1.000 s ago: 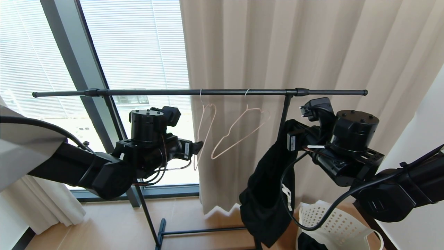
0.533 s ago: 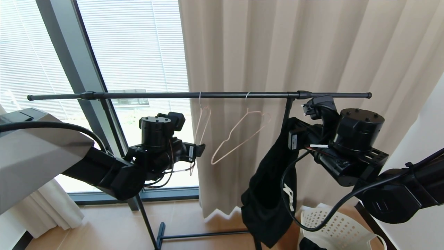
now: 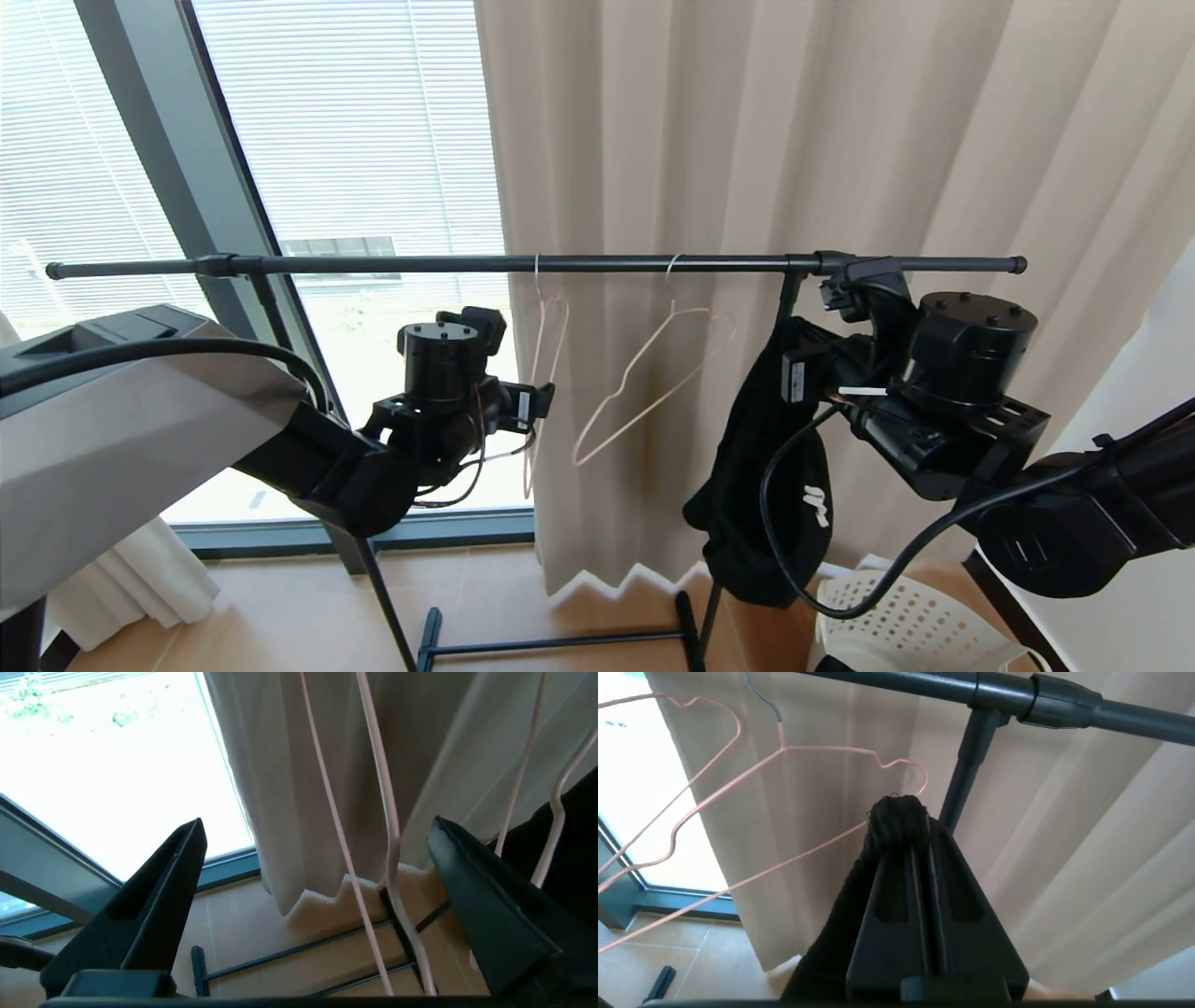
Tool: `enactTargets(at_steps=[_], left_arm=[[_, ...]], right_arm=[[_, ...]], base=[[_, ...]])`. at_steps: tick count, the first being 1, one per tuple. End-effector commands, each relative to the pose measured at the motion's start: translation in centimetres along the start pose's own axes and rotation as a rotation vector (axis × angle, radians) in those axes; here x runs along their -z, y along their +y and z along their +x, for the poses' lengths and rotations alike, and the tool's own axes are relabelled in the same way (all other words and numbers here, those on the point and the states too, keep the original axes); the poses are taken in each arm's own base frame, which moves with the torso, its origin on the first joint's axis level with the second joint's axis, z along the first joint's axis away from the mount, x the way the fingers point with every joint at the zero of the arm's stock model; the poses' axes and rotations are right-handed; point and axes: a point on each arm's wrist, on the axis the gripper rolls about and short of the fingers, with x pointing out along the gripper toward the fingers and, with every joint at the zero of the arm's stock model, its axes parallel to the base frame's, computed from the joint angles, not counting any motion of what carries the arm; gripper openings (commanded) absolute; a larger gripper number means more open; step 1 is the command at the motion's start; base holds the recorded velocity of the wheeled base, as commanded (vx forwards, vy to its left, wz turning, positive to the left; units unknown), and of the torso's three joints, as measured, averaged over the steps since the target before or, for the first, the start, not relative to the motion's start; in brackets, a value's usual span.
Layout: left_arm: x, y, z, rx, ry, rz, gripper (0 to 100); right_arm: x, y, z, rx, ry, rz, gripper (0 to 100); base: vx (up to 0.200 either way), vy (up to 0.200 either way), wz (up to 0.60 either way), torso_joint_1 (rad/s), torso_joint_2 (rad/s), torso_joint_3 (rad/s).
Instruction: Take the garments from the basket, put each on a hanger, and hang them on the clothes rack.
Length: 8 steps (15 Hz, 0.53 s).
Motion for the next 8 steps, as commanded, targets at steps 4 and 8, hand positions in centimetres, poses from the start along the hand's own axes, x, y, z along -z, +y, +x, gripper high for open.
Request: enactTargets(at_steps=[4,8], left_arm=[[1.5,-1.0,1.2,-0.004,0.033,0.011,100],[2.2,-1.1,1.8,-0.004,0.051,0.014,100]], right_arm=[[0.0,0.0,0.0,-0.001,0.0,-0.001,0],[0.0,0.0,0.0,-0.001,0.0,-0.001,0]], base=[[0.0,0.0,0.0,0.0,0.0,0.0],[0.0,0.0,0.0,0.0,0.0,0.0]])
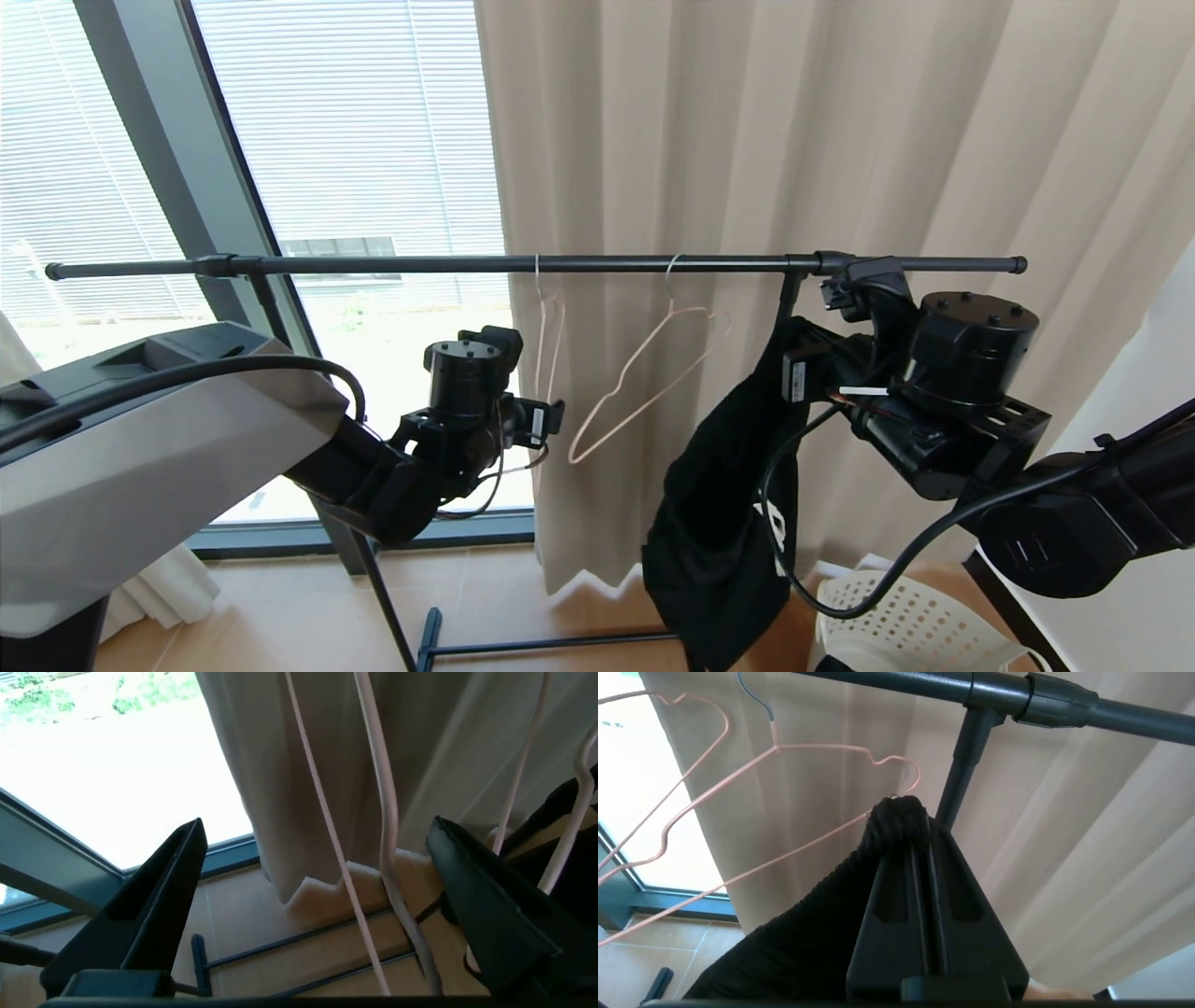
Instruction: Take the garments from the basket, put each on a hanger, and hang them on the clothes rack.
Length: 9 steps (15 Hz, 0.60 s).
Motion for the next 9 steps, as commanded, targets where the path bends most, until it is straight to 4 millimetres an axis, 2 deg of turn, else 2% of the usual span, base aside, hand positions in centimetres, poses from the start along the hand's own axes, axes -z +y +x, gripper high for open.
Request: enactTargets(at_steps=[1,2,3,9], left_arm=[[0.55,-0.07,0.41,-0.001,0.013,0.002,100],[0.58,-0.06,0.4,-0.001,0.013,0.0,100],[0.58,-0.06,0.4,-0.001,0.013,0.0,0],[0.28,0.29,0.3,-0.01,0.002,-0.008,0]], right_arm=[[0.03,0.02,0.01,0.0,0.001,-0.001,0],[0.03,0.02,0.01,0.0,0.001,-0.001,0],[0.08,0.04,0.04,0.0,0.002,-0.001,0],[0.03,0.02,0.01,0.0,0.001,-0.001,0]], base=[[0.0,0.0,0.0,0.0,0.0,0.0],[0.0,0.0,0.0,0.0,0.0,0.0],[0.0,0.0,0.0,0.0,0.0,0.0],[0.0,0.0,0.0,0.0,0.0,0.0]])
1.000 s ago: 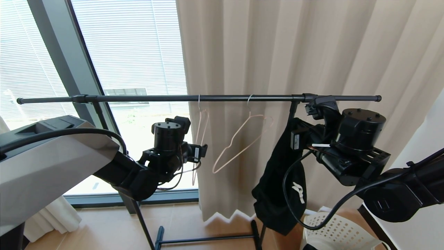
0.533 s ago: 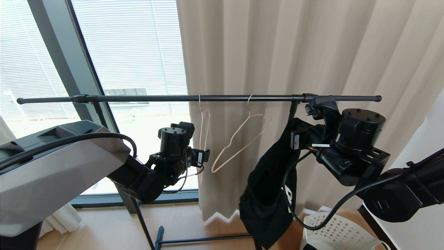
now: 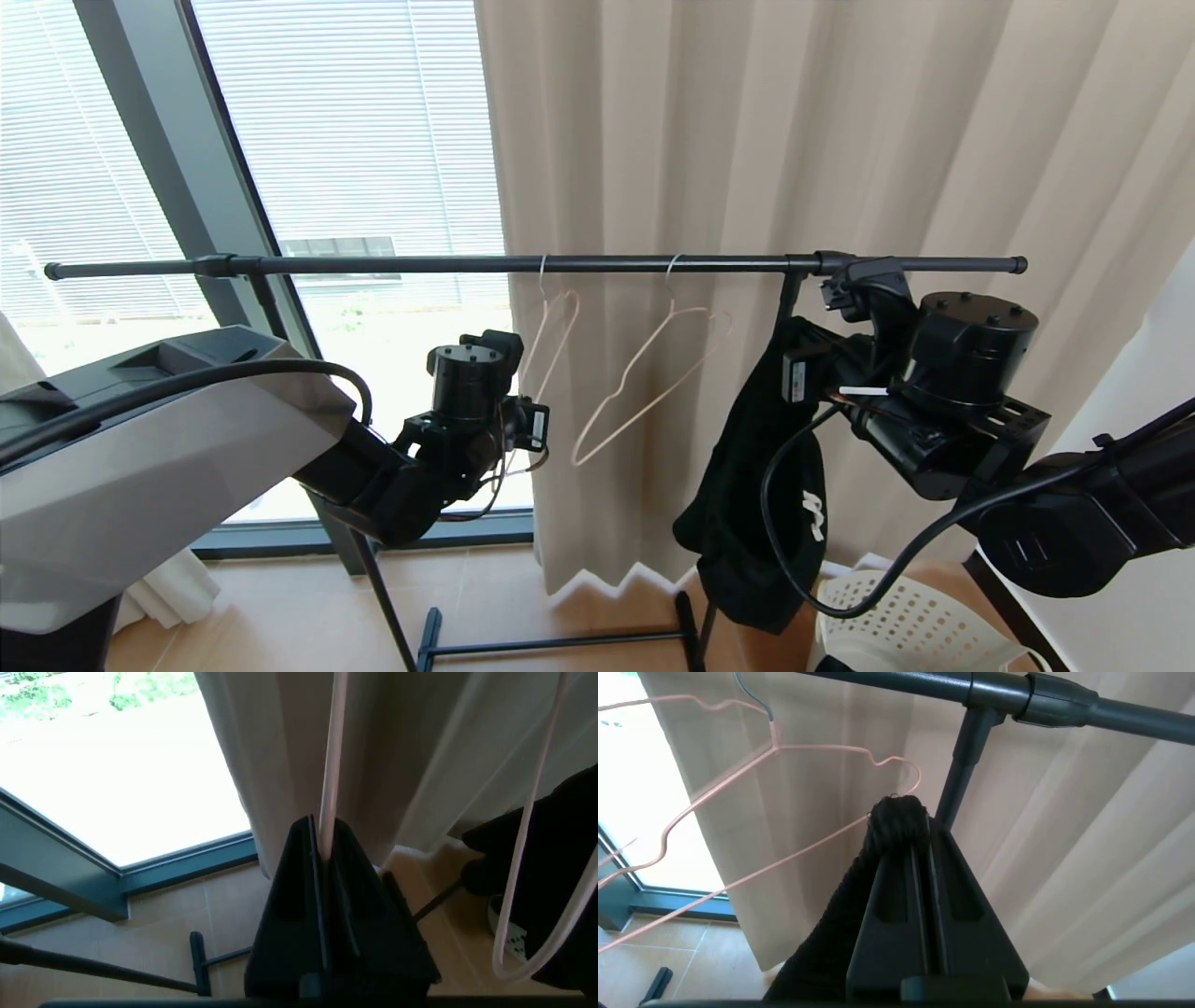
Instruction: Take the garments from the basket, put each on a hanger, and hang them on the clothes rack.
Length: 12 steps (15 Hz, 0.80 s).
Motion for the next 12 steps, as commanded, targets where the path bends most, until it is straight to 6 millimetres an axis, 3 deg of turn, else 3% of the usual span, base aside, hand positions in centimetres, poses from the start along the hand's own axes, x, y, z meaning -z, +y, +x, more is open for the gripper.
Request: enactTargets(at_steps=[1,5,11,12], left_arm=[[-0.3,0.5,-0.1,-0.01,-0.011,-0.006,0],[-2.0,1.6,-1.4,-0.016,-0.077,-0.025,0],[-2.2,1.7,-2.8,0.024,-0.134,-0.016,0],[-2.0,1.8,-3.9,0.095,-0.151,-0.005,0]], right_arm=[[0.0,0.0,0.0,0.0,0.0,0.0,0],[-0.1,0.0,0.0,0.0,-0.002,0.0,0],[-0.1,0.0,-0.1,0.0,-0.003,0.001,0],[-0.1,0.0,0.0,0.0,-0.005,0.002,0]], base=[[0.0,0.0,0.0,0.0,0.0,0.0],[0.0,0.0,0.0,0.0,0.0,0.0],[0.0,0.0,0.0,0.0,0.0,0.0],[0.0,0.0,0.0,0.0,0.0,0.0]])
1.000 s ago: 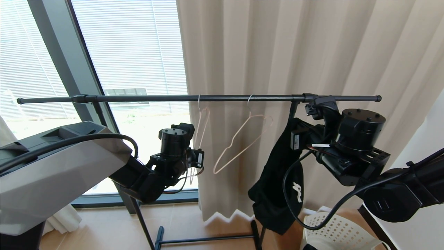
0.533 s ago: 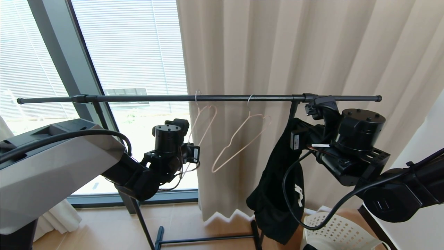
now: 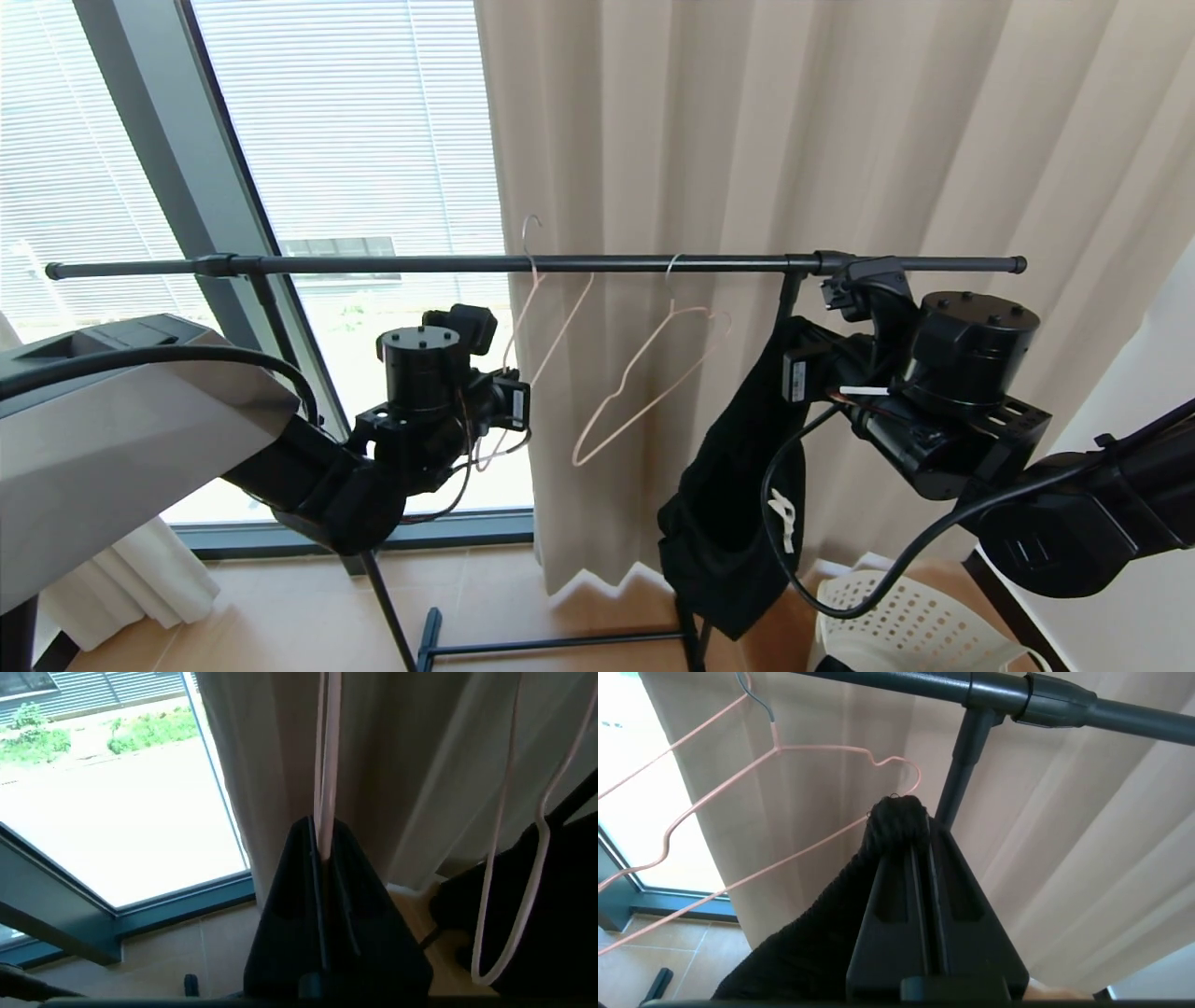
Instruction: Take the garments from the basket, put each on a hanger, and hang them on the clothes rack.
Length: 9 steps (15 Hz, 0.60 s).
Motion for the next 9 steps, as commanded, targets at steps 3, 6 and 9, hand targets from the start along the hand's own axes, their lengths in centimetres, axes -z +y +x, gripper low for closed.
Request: enactTargets(at_steps=[3,6,9], left_arm=[[-0.08,0.19,-1.59,0.065,-0.028,0.009,0],[0.27,0.24,-1.62,0.063,-0.03,0.033,0],[0.25,0.36,-1.62,0.06,-0.035,0.045,0]], right_arm=[[-0.14,-0.03,-0.07,0.0,-0.004,0.001,0],[-0.14,-0.03,-0.07,0.0,-0.004,0.001,0],[-0.18,-0.02,-0.06,0.0,-0.006,0.002,0]], base=[[0.0,0.0,0.0,0.0,0.0,0.0],[0.0,0.0,0.0,0.0,0.0,0.0],[0.0,0.0,0.0,0.0,0.0,0.0]])
